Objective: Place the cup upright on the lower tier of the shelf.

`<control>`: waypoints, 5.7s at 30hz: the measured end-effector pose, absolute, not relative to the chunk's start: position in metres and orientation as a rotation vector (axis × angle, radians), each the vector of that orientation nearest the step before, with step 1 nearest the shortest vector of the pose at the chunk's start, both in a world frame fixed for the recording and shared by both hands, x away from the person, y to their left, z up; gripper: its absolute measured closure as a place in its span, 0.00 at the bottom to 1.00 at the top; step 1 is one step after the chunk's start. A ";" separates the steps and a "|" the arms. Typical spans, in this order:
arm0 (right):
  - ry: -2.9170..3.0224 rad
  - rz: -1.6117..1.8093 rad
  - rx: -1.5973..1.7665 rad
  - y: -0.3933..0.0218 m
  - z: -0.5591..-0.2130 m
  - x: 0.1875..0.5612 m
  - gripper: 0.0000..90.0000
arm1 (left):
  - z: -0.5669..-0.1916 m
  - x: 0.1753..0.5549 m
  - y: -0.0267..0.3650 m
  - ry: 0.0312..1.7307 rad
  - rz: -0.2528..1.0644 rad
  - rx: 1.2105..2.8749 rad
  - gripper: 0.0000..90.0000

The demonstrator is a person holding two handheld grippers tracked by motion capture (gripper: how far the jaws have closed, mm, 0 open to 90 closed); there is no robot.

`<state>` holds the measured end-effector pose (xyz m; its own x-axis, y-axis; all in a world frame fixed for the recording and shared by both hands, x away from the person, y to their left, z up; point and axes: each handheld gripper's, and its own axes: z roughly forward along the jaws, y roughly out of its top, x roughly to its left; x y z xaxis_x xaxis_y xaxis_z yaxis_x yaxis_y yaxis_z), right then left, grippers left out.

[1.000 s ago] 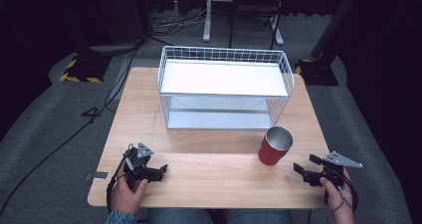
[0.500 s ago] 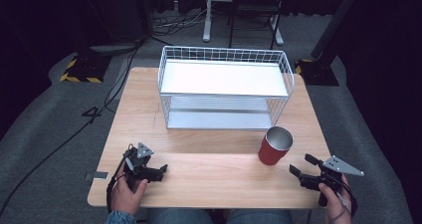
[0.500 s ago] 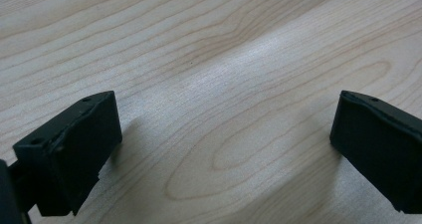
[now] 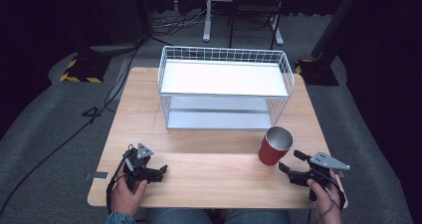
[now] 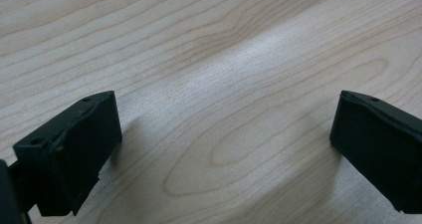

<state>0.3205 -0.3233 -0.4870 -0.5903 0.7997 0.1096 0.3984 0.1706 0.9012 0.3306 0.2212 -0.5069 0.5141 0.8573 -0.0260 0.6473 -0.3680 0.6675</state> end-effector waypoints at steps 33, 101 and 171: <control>2.099 1.327 1.151 -0.275 -0.500 0.362 0.15 | -0.507 0.323 0.220 1.242 0.444 2.122 0.00; 2.179 1.384 0.903 -0.188 -0.453 0.423 0.18 | -0.507 0.323 0.220 1.242 0.444 2.123 0.00; 2.141 1.318 0.997 -0.107 -0.486 0.511 0.16 | -0.507 0.324 0.220 1.238 0.443 2.125 0.00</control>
